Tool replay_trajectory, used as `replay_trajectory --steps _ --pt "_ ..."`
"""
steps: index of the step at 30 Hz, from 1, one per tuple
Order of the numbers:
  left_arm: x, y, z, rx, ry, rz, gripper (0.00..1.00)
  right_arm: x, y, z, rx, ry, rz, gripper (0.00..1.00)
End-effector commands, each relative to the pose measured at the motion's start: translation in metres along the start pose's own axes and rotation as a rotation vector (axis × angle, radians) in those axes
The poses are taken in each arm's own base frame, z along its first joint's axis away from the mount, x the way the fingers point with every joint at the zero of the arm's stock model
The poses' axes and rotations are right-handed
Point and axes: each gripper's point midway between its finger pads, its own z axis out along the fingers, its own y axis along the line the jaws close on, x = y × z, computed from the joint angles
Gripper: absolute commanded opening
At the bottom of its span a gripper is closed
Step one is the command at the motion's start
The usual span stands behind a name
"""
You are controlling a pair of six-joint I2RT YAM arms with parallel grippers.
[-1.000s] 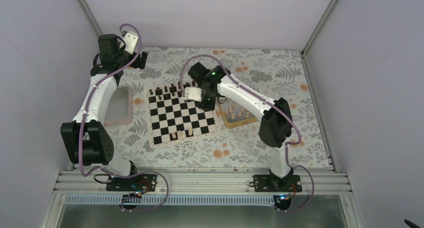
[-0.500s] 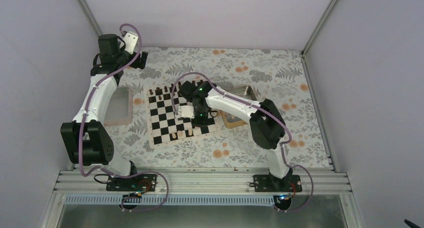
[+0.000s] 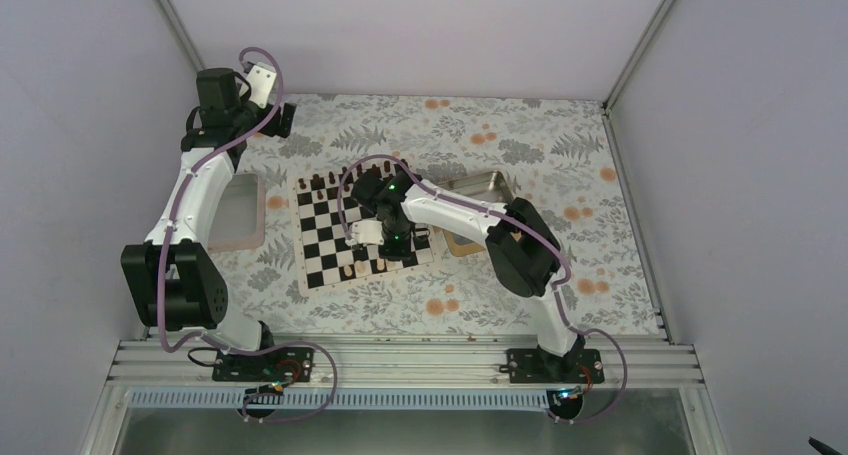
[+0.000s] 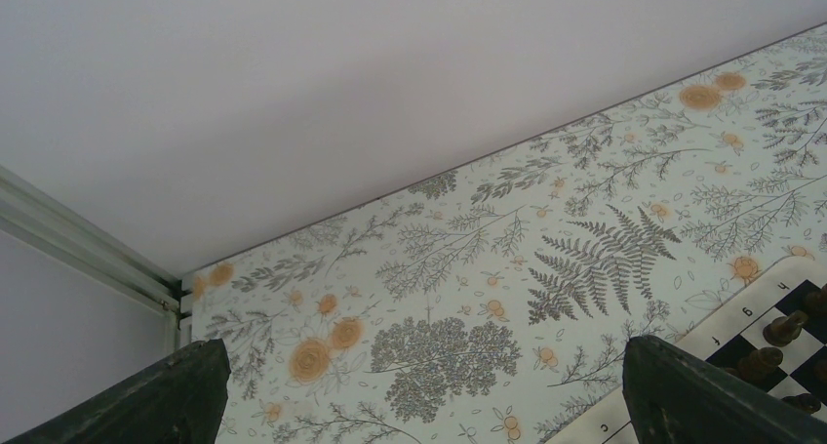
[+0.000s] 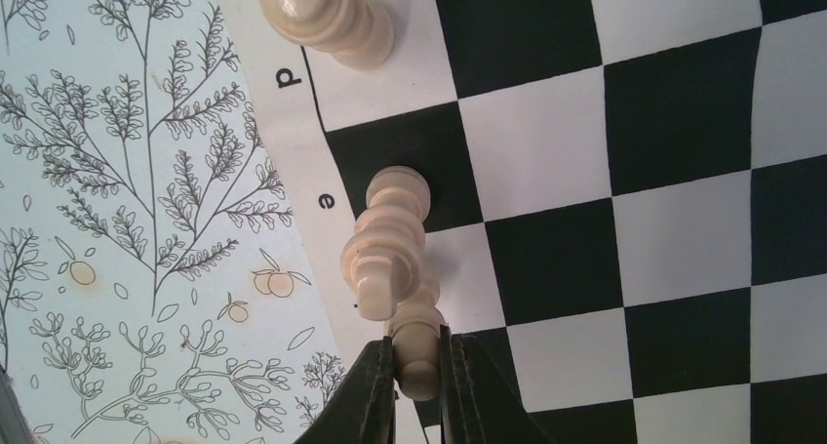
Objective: Set up the chess pieces on the board
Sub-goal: Place the chess piece on the chessboard.
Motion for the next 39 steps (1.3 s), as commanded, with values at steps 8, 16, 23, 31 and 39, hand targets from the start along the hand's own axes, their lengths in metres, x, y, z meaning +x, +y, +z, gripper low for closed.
replay_trajectory --steps 8,16,23,31,39 --pt "-0.002 -0.001 -0.003 0.006 -0.018 0.001 1.00 0.009 0.001 0.012 0.003 0.051 0.008 0.07" --pt "-0.002 -0.001 -0.002 0.005 -0.017 0.001 1.00 0.010 -0.001 0.016 0.007 0.053 0.007 0.07" --pt "-0.001 -0.002 -0.002 0.007 -0.016 0.000 1.00 0.010 -0.001 0.019 0.003 0.055 0.007 0.10" --pt "-0.001 -0.002 -0.002 0.009 -0.016 0.002 1.00 0.007 -0.002 0.015 0.010 0.034 0.005 0.27" --pt "-0.003 -0.003 -0.004 0.014 -0.021 0.004 1.00 0.004 -0.006 -0.015 0.024 -0.012 0.017 0.36"
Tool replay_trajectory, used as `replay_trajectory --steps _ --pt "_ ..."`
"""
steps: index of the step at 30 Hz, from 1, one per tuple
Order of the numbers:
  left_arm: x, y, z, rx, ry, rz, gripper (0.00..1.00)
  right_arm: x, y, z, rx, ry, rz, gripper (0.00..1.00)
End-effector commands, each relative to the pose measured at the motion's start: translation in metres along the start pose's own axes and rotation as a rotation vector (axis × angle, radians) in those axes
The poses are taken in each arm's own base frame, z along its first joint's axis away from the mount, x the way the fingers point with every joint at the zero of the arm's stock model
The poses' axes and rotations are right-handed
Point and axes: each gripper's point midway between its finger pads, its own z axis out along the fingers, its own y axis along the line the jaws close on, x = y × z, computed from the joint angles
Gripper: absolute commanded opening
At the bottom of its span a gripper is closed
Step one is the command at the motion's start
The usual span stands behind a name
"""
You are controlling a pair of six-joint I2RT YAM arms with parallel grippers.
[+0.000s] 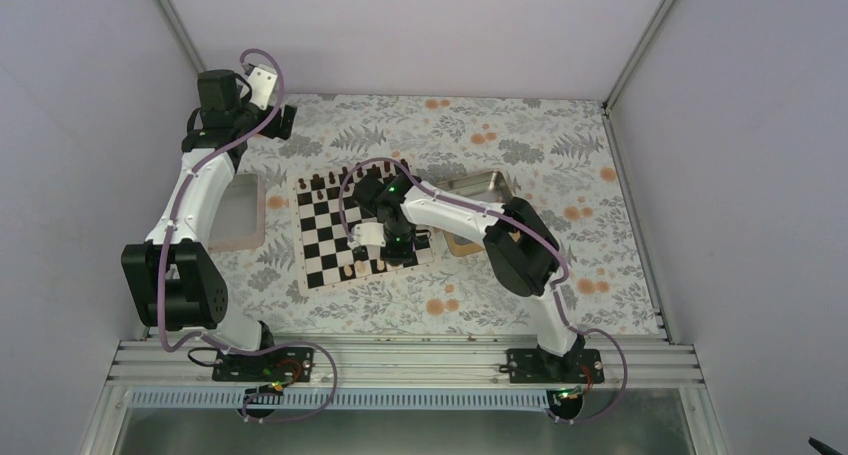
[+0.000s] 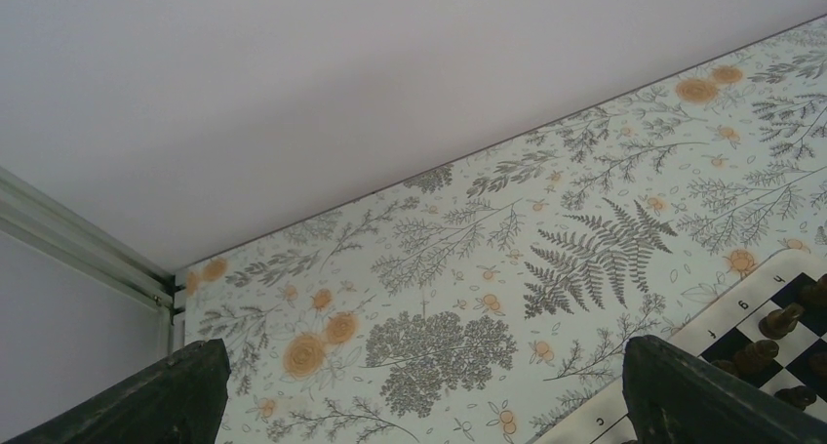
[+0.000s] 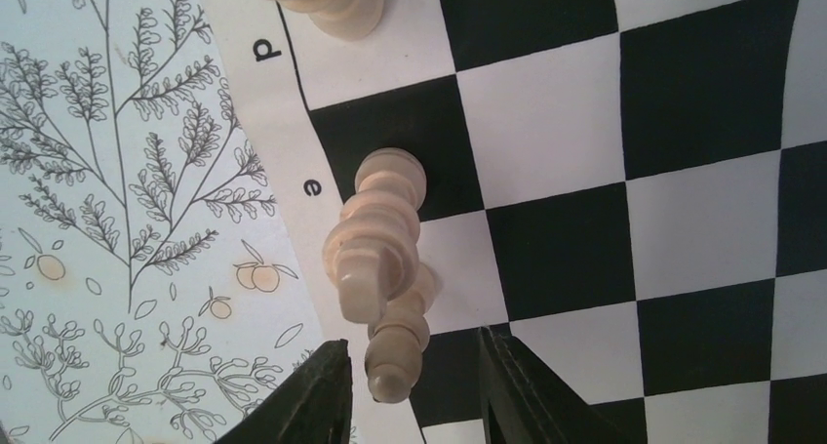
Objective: Set up the chess pieces on the board
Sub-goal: Place the chess piece on the chessboard.
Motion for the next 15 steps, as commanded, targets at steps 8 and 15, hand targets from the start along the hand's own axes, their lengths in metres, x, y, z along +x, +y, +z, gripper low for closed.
replay_trajectory --steps 8,15 --pt "-0.010 -0.002 -0.008 0.013 -0.038 0.008 1.00 0.033 -0.038 -0.087 0.107 -0.088 0.115 0.40" --pt "-0.008 -0.002 -0.005 0.013 -0.033 0.003 1.00 0.132 -0.127 -0.101 0.227 -0.059 0.364 0.40"
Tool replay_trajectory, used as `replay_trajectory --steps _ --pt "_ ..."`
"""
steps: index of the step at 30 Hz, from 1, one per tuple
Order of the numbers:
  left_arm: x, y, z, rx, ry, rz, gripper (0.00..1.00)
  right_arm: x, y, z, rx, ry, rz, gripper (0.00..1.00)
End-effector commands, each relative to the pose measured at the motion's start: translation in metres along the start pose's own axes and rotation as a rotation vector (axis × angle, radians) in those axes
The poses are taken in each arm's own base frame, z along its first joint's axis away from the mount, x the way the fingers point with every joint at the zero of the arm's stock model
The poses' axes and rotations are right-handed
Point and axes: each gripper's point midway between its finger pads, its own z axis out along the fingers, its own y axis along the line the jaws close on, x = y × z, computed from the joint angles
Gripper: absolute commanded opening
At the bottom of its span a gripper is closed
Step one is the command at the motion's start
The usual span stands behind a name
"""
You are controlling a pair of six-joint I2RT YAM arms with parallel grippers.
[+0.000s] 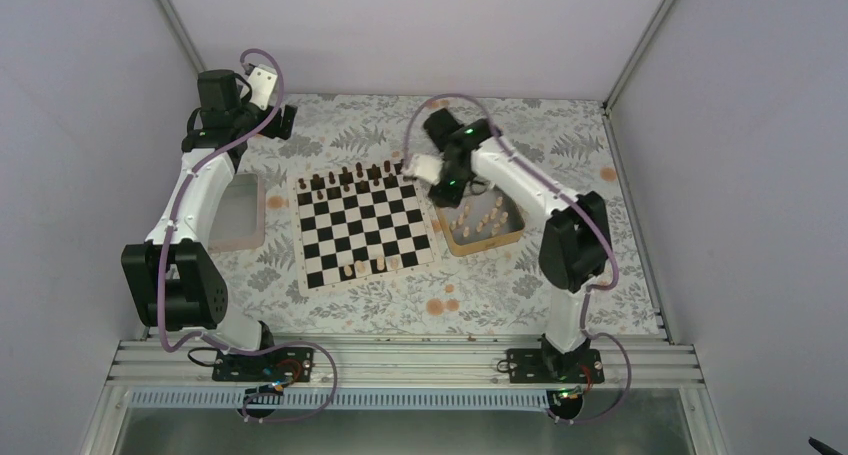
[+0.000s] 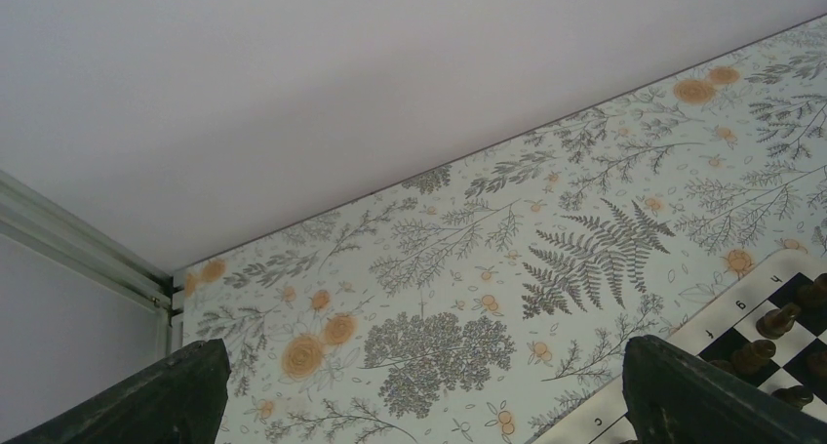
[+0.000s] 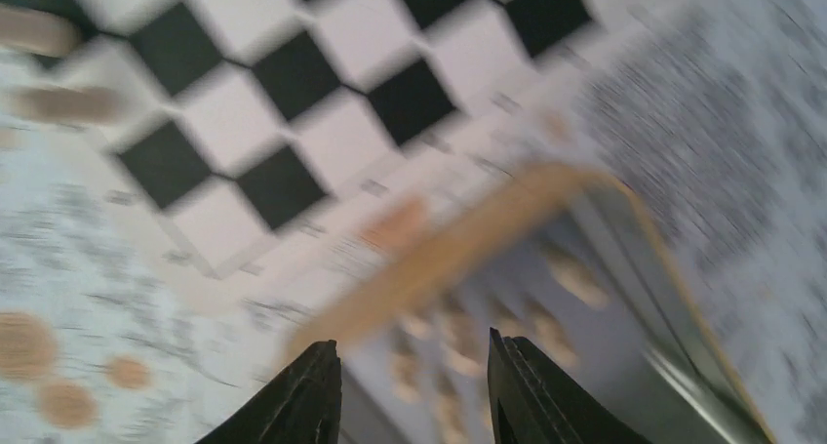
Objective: Set up the chess pieces on the board
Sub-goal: Pick up the chess piece from the storage box.
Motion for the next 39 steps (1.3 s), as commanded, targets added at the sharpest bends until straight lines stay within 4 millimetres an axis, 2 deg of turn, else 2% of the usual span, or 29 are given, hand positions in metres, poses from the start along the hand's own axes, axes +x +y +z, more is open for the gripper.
replay_trajectory --steps 1,3,6,11,15,18,27,35,39 --pt "-0.008 -0.001 -0.005 0.008 -0.032 0.004 1.00 0.056 -0.070 0.002 0.094 0.050 0.138 0.40" --pt "-0.007 0.000 -0.004 0.005 -0.030 0.002 1.00 0.073 -0.090 0.010 0.114 0.067 0.177 0.41" --pt "-0.006 0.001 -0.004 -0.003 -0.026 0.002 1.00 0.083 -0.108 0.023 0.137 0.063 0.212 0.43" --pt "-0.006 0.002 -0.003 -0.007 -0.026 0.002 1.00 0.086 -0.117 0.049 0.116 0.069 0.225 0.43" --pt "-0.006 0.002 -0.003 -0.009 -0.024 0.003 1.00 0.087 -0.117 0.069 0.076 0.083 0.232 0.42" --pt "-0.005 0.003 -0.003 -0.013 -0.023 0.004 1.00 0.088 -0.116 0.077 0.061 0.090 0.231 0.42" --pt "-0.004 0.002 -0.001 -0.006 -0.019 0.003 1.00 0.092 -0.110 0.081 0.037 0.097 0.234 0.41" --pt "-0.004 0.002 -0.001 -0.006 -0.020 0.003 1.00 0.079 -0.109 0.060 0.027 0.034 0.237 0.41" --pt "-0.004 0.001 0.000 -0.004 -0.019 0.003 1.00 0.077 -0.107 0.064 0.011 0.026 0.237 0.41"
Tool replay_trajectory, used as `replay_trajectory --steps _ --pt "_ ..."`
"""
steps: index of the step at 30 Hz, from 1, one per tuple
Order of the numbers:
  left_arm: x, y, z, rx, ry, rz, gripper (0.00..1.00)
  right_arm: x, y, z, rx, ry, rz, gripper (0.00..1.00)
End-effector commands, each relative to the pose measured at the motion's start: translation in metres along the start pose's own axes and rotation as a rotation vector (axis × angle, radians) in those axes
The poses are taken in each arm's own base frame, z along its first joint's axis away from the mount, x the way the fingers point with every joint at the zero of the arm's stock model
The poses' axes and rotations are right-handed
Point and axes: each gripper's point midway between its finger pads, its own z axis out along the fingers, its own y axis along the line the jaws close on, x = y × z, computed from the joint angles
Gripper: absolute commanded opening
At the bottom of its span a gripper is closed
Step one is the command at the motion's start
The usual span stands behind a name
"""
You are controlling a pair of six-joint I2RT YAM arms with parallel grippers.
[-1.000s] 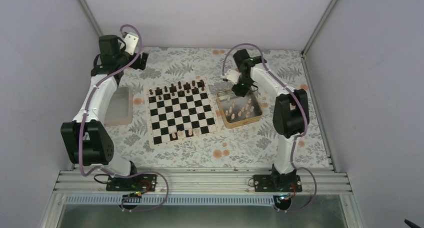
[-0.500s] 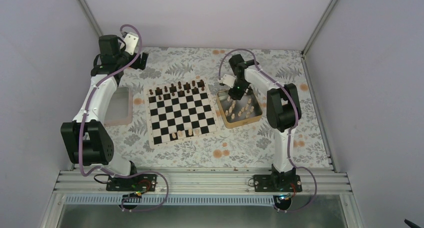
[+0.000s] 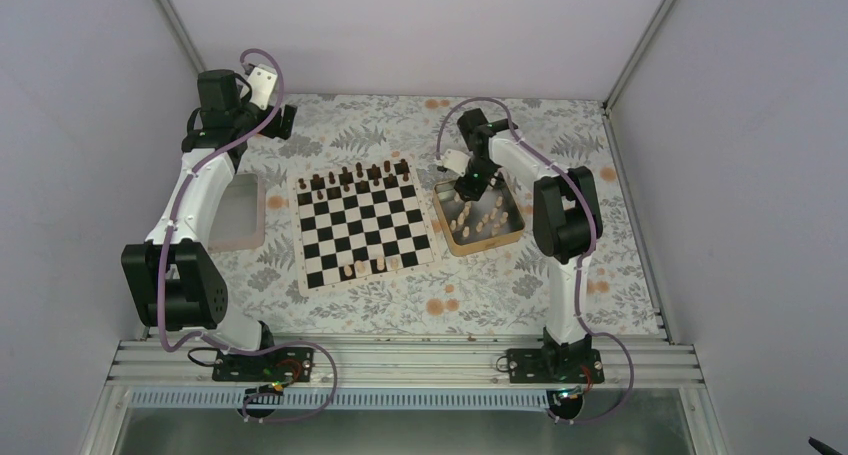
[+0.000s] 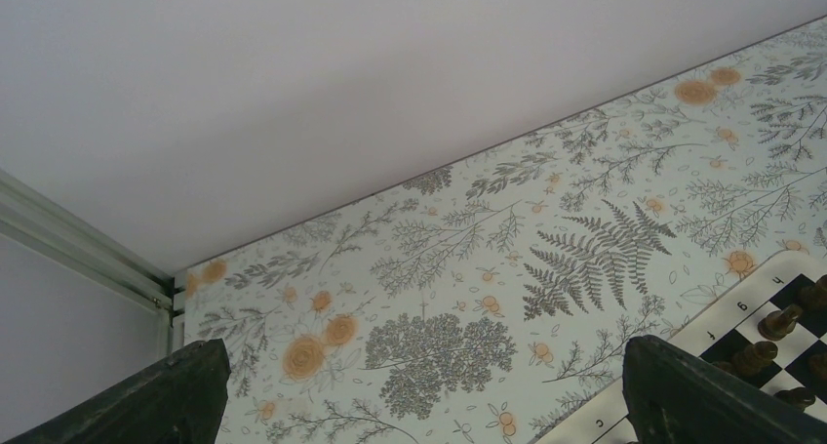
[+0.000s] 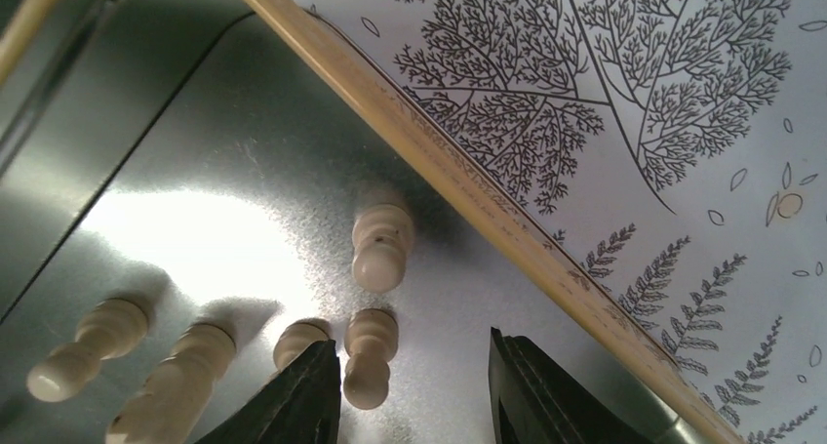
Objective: Set up the chess pieces on the board
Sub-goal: Pick up the chess piece from the storage box.
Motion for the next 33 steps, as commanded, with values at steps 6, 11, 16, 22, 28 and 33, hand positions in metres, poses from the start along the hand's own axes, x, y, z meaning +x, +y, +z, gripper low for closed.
replay_trajectory --steps 6,11,16,22,28,33 --pt "-0.002 0.001 -0.001 -0.008 -0.014 0.005 1.00 -0.020 0.004 -0.003 -0.044 -0.077 -0.001 0.40" --pt "-0.002 0.002 -0.001 -0.009 -0.015 0.007 1.00 -0.025 0.009 0.000 -0.065 -0.087 -0.005 0.41" --pt "-0.001 0.002 0.000 -0.007 -0.013 0.006 1.00 -0.021 0.013 0.007 -0.078 -0.073 -0.008 0.40" --pt "-0.001 0.001 0.000 -0.006 -0.012 0.006 1.00 -0.026 0.012 0.008 -0.070 -0.087 -0.013 0.39" --pt "-0.001 0.001 -0.001 -0.008 -0.014 0.007 1.00 -0.026 0.015 0.019 -0.078 -0.067 -0.023 0.34" --pt "-0.001 0.001 -0.001 -0.007 -0.013 0.008 1.00 -0.027 0.016 0.020 -0.077 -0.068 -0.022 0.19"
